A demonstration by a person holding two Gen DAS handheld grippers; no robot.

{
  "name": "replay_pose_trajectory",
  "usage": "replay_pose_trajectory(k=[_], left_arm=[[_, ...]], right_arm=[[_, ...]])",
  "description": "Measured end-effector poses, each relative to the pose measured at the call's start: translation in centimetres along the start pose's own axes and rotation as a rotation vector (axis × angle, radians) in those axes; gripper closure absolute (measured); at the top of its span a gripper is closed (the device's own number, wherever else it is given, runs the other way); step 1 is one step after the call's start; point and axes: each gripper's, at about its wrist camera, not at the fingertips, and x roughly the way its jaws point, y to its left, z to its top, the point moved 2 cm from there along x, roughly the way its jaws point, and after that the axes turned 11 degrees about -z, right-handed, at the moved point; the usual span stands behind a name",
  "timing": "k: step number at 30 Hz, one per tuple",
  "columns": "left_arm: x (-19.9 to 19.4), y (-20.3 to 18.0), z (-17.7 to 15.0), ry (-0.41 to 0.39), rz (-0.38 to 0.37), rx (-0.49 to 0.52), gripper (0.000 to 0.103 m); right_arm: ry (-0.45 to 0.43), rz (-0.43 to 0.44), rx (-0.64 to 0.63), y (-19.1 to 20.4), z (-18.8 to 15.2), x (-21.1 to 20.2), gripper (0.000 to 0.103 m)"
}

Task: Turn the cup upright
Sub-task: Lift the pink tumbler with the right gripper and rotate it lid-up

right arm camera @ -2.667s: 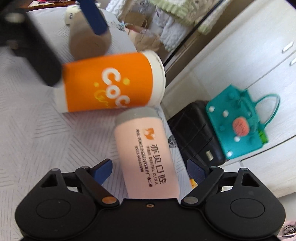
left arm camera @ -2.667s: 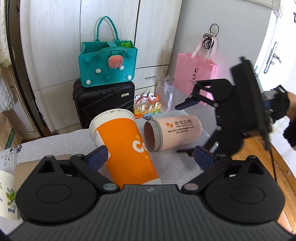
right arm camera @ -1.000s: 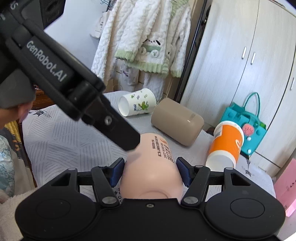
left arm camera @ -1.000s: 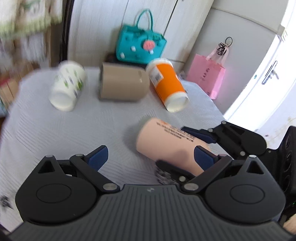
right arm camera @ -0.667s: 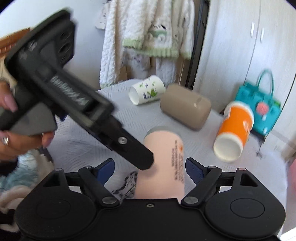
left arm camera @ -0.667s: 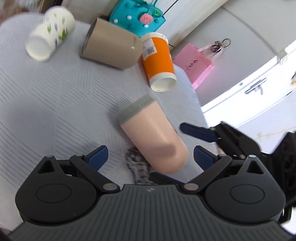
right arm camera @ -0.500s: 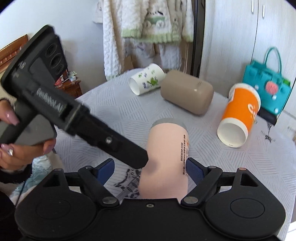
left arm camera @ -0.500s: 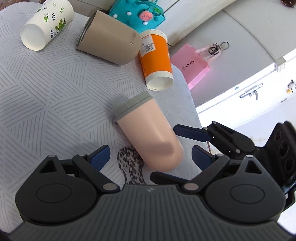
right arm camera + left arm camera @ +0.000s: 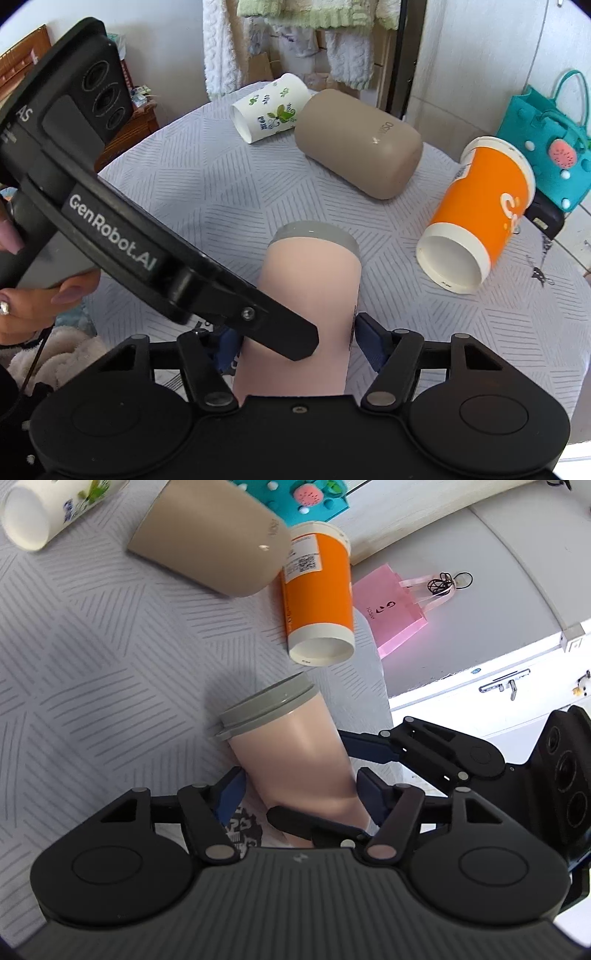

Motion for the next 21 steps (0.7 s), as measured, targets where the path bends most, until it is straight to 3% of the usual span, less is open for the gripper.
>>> replay_pose_trajectory(k=[7, 15, 21], left_arm=[[-1.0, -3.1, -1.3, -0.068, 0.077, 0.221, 0.038], [-4.2, -7.1, -2.4, -0.229, 0.215, 0.59, 0.038], [-5.4, -6.4, -0.8, -0.273, 0.261, 0.693, 0.041]], right_arm=[[-0.11, -0.042, 0.034, 0.5, -0.9, -1.0, 0.033], [-0.467, -0.183, -0.017, 3.1, -1.8, -2.5, 0.033], [-0.665, -0.234, -0.003, 3.2, -1.2, -1.1, 0.035]])
